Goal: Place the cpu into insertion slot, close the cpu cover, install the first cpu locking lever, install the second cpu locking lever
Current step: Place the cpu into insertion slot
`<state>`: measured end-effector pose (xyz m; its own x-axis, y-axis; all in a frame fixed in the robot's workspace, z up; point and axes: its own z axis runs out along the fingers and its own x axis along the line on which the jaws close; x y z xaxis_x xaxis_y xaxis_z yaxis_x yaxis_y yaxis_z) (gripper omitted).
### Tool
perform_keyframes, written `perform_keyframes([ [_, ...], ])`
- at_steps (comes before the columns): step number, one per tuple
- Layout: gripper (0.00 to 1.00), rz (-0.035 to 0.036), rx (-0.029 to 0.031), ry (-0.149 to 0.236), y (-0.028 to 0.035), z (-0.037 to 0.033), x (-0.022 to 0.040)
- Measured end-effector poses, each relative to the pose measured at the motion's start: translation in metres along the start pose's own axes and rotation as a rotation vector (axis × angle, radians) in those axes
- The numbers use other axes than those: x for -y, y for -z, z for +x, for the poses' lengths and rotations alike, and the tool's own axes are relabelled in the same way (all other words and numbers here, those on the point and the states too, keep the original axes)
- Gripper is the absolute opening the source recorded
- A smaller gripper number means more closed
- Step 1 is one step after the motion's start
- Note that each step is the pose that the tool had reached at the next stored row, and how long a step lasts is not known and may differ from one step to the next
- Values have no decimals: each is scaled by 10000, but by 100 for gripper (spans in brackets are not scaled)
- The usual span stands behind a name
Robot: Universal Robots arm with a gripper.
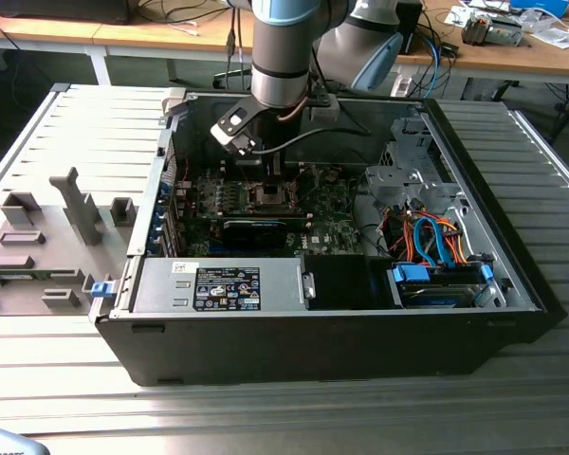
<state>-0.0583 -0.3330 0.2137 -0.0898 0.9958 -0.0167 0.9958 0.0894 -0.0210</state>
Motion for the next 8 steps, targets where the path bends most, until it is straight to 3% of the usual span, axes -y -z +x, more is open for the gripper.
perform_keyframes([
  [3, 15, -4, 9, 438, -33, 1, -1],
  [4, 11, -1, 10, 481, -45, 0, -1],
  [8, 11, 40, 15, 483, -89, -10, -1],
])
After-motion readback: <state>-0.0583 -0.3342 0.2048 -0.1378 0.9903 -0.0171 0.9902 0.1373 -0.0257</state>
